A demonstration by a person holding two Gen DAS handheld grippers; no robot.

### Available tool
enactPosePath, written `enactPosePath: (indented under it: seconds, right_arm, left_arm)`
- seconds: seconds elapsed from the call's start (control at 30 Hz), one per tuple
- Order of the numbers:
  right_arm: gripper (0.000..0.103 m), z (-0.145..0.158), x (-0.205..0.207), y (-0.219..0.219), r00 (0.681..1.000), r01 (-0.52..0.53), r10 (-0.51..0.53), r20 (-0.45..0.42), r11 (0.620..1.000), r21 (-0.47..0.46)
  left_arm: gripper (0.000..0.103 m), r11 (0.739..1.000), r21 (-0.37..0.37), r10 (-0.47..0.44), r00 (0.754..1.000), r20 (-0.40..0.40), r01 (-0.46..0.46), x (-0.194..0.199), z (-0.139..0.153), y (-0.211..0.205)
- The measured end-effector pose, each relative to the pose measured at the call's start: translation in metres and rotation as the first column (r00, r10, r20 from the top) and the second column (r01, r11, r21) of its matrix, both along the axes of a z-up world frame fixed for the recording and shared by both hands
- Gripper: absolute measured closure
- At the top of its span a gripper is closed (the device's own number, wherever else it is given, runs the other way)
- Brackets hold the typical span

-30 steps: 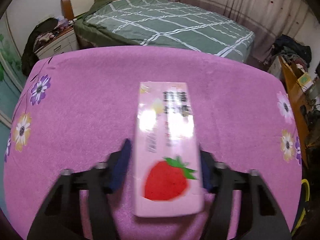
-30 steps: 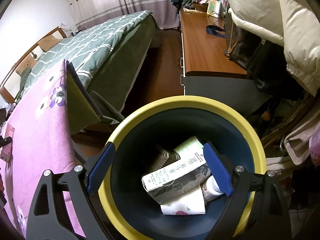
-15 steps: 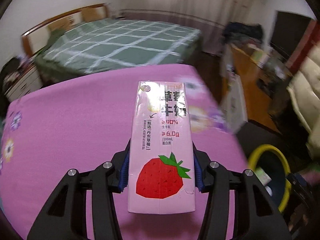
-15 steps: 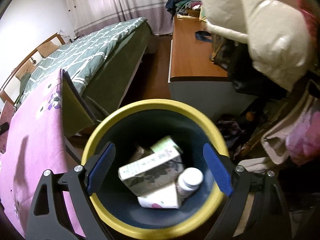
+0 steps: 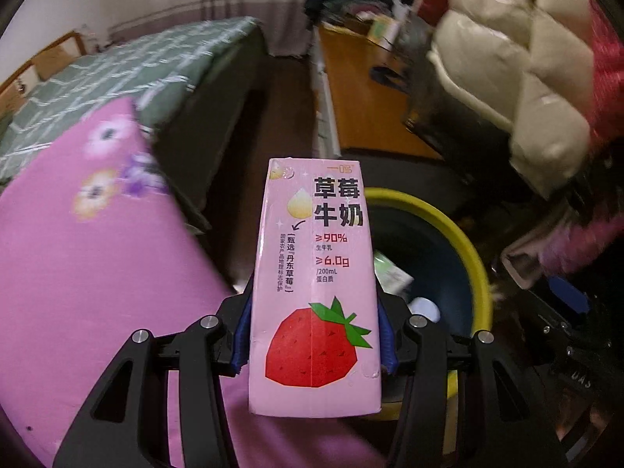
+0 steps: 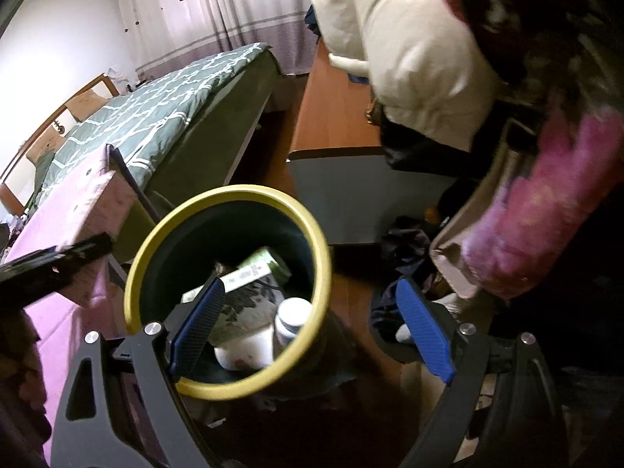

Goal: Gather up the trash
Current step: 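Carry the milk carton over the bin and open the left gripper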

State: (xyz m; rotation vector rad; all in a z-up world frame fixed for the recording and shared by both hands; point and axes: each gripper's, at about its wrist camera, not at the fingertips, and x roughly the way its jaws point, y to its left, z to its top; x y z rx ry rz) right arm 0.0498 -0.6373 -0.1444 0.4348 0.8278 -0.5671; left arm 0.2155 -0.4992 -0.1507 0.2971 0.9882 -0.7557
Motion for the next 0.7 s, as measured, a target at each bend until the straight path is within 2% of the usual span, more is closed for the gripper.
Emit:
enactPosePath:
  seconds: [0.17, 0.23, 0.27, 0.33, 0.43, 0.53, 0.6, 0.7]
  right_arm:
    - [0.018, 0.002, -0.012, -0.002, 1.0, 0.015, -0.015, -0.004, 1.0, -0.007]
    - [0.018, 0.002, -0.013, -0.001, 1.0, 0.014, -0.014, -0.008, 1.0, -0.009]
    - [0.018, 0.002, -0.012, 0.002, 1.0, 0.011, -0.011, -0.01, 1.0, -0.01]
    - [0.018, 0.003, -0.01, 0.007, 1.0, 0.0, 0.0, -0.013, 1.0, -0.015]
    - [0.018, 0.009, -0.009, 0.017, 1.0, -0.025, 0.025, -0.007, 0.999, -0.026]
    - [0.018, 0.016, -0.009, 0.028, 0.999, -0.051, 0.051, 0.005, 0.998, -0.035]
    - [0.018, 0.023, -0.007, 0.043, 0.996, -0.085, 0.086, 0.022, 0.995, -0.045]
    - [0.018, 0.034, -0.005, 0.065, 0.989, -0.138, 0.141, 0.048, 0.989, -0.06]
  left_arm:
    - [0.052, 0.999, 0.023, -0.036, 0.998, -0.058, 0.037, -0.01, -0.02, -0.026]
    - [0.035, 0.999, 0.038, -0.033, 0.997, -0.065, 0.036, -0.009, -0.026, -0.029]
    - [0.015, 0.999, 0.041, -0.029, 0.998, -0.061, 0.031, -0.009, -0.028, -0.03]
    - [0.013, 0.999, 0.031, -0.015, 0.999, -0.039, 0.016, -0.012, -0.022, -0.02]
    - [0.013, 1.0, -0.009, 0.004, 1.0, -0.023, -0.004, -0.011, -0.002, 0.011]
    - [0.01, 0.996, -0.078, 0.052, 0.997, 0.051, -0.048, -0.019, 0.032, 0.061]
    - [0.005, 0.989, -0.118, 0.106, 0.99, 0.098, -0.094, -0.024, 0.054, 0.097]
    - [0.005, 0.973, -0.169, 0.182, 0.972, 0.148, -0.156, -0.036, 0.079, 0.157]
